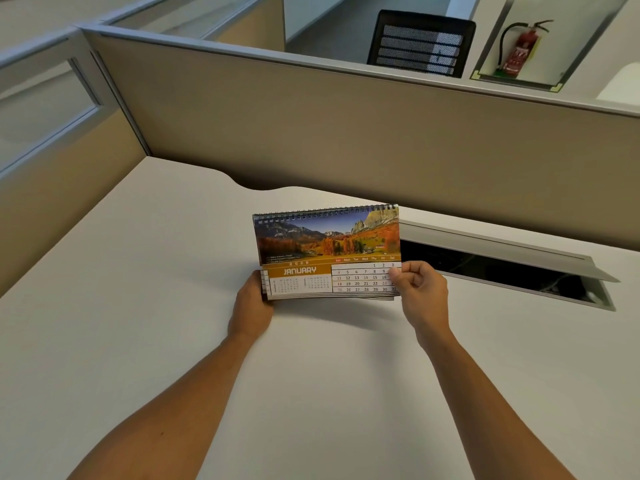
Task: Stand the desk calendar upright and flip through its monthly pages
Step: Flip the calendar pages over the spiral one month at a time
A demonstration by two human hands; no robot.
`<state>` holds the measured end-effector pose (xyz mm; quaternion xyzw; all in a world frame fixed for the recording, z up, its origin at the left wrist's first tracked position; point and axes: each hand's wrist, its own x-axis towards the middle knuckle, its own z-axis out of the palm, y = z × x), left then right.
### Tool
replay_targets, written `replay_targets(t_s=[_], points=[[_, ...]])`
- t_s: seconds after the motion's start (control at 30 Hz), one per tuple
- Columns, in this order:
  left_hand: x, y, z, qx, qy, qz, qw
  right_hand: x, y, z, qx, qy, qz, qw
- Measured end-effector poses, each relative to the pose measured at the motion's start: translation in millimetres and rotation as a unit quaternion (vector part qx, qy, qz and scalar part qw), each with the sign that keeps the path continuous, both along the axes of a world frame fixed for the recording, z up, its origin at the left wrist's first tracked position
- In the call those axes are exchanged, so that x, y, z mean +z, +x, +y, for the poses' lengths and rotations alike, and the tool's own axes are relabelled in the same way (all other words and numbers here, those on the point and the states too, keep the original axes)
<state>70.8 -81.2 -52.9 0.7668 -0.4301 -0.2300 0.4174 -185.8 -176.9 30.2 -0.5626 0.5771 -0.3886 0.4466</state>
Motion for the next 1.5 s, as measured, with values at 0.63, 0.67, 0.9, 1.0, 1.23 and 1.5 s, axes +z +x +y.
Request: replay_targets(t_s=[0.63, 0.67, 0.9, 1.0, 1.23, 1.5], points=[[-2, -1, -1, -0.008, -0.054, -0.026, 0.998, 84, 0, -12, 0.083, -0.038, -0.186, 0.978], [-3, 0, -3, -0.011, -0.043, -0.033, 0.998, 91, 5, -14, 0.092, -0.053, -0.184, 0.977], [-5, -1, -5, 0.006, -0.014, 0.002, 1.000, 103, 28, -30, 0.202, -0.047, -0.038, 0.977], [-7, -1, -5, 0.009, -0.014, -0.002, 1.000, 90, 30, -32, 0.230, -0.038, -0.029, 0.972], [-8, -1, -5, 0.014, -0.011, -0.010, 1.000, 22, 27, -26, 0.036, -0.023, -0.108, 0.993], [-8, -1, -6, 0.015, -0.005, -0.005, 1.000, -15, 31, -12, 0.000, 0.040, -0.014, 0.999]])
